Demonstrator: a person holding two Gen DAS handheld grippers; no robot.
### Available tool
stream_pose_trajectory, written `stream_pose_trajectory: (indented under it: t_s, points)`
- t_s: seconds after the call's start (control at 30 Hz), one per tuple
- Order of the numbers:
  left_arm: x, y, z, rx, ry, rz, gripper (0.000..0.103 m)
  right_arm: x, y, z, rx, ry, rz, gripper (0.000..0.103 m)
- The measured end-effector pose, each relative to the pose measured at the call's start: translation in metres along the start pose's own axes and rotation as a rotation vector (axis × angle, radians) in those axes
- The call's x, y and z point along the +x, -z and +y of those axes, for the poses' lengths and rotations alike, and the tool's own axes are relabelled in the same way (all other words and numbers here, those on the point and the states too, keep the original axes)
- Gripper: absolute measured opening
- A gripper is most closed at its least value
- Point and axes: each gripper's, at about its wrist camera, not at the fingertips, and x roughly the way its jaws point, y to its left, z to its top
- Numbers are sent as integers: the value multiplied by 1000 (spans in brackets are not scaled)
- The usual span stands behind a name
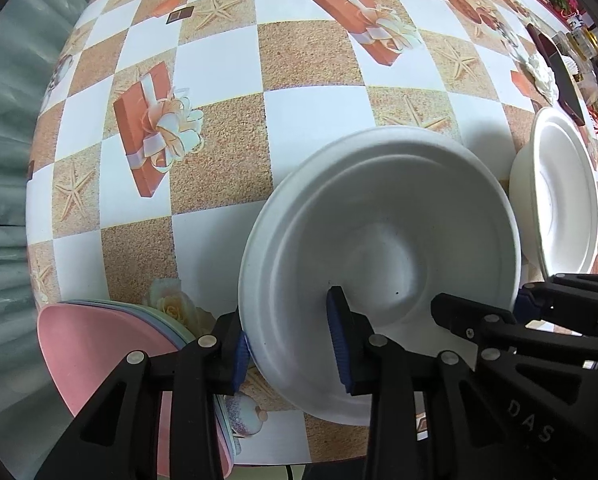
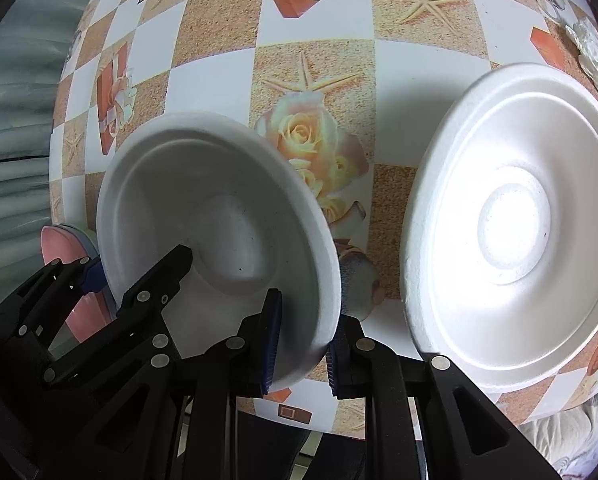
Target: Organize plates and bowls
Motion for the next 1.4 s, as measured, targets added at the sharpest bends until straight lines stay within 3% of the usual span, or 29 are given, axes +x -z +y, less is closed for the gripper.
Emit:
stream_pose_trajectory:
  t_s: [0.63,0.83,1.0,1.2,1.4]
  points:
    - [-10,11,-5,-4,11,26,38,-3,18,-4,-9,-17,17,21]
    - [-40,20,-6,20,9,-20,38,-32,25,4,-52,-6,-39,21]
    - [-67,10,-16,51,4,-76,38,-67,26,-4,-30,-8,-116,21]
    - [-94,-19,-53,143,39,-148,38,-104,36,-42,76,-1,-213,21]
    - [-86,-45,-109,259,60,-156,39,-119,46,-97,223,17,-247,21]
